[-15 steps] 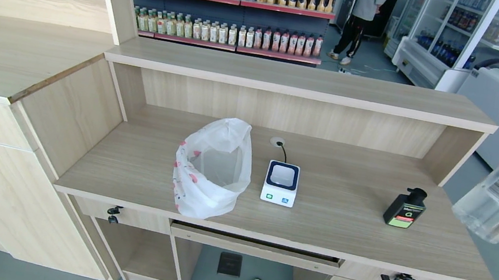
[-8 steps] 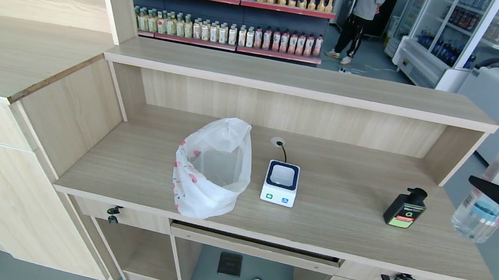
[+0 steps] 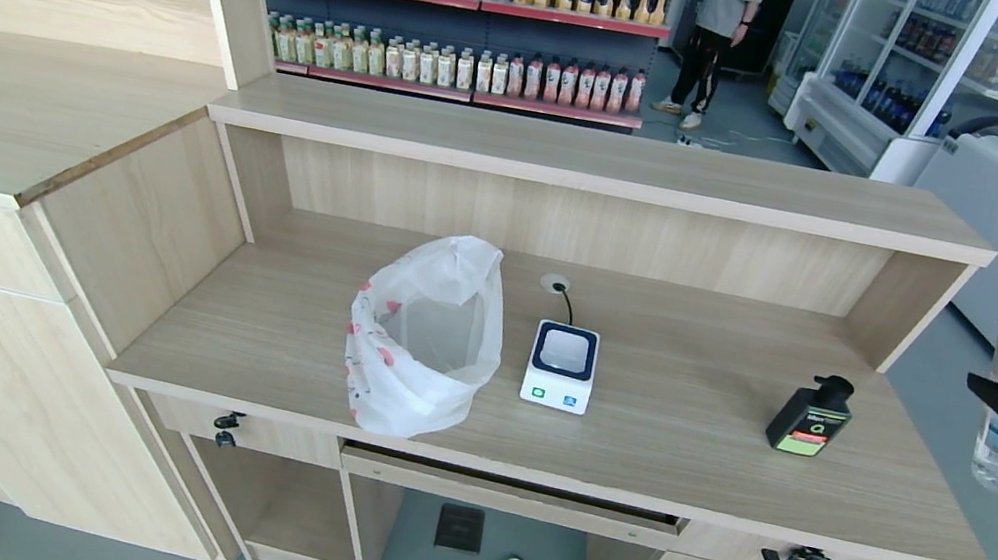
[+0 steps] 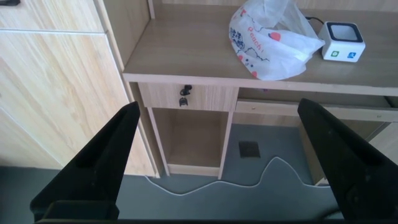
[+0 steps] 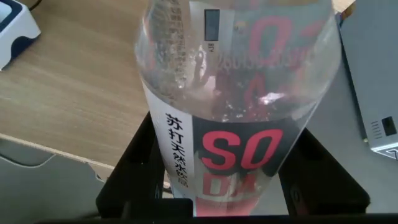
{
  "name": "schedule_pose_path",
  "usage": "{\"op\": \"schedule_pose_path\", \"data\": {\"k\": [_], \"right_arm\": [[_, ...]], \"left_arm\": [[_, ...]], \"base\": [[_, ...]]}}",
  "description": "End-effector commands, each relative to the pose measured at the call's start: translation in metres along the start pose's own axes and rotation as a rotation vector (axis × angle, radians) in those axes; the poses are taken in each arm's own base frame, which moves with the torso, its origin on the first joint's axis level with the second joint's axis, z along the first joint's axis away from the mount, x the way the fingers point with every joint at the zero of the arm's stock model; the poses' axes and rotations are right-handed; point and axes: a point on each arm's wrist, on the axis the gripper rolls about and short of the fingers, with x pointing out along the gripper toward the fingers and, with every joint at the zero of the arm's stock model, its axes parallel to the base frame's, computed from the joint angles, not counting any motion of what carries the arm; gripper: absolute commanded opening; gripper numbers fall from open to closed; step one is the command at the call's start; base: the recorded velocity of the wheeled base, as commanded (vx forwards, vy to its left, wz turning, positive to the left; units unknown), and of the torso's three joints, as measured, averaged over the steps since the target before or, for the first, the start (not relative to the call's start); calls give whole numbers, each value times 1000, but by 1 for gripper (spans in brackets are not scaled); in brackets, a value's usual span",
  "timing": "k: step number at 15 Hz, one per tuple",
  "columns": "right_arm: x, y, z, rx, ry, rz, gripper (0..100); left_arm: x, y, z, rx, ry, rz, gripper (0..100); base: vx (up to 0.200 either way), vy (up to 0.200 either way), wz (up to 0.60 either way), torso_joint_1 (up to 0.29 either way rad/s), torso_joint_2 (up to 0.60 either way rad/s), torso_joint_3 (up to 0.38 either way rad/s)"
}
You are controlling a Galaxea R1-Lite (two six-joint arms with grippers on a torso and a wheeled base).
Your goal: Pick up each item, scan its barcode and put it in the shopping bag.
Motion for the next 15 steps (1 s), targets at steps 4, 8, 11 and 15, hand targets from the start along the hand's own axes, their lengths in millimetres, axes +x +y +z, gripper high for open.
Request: {"op": "schedule_pose_path", "data": {"k": [4,8,11,15], "right_arm": [[-15,4,4,-67,-14,-19,0],[-20,0,3,-134,-10,-37,0],[-19,1,2,-160,-14,-57,0],[-9,2,2,-169,-18,-80,0]], "left_arm": [[0,0,0,0,1,-2,100],[0,0,0,0,1,0,100],[0,0,0,0,1,0,100],[0,0,0,0,1,0,100]], "base": [[0,0,0,0,0,0],[0,0,150,-1,1,1],[0,0,600,1,2,7],[0,0,600,4,1,4]]}}
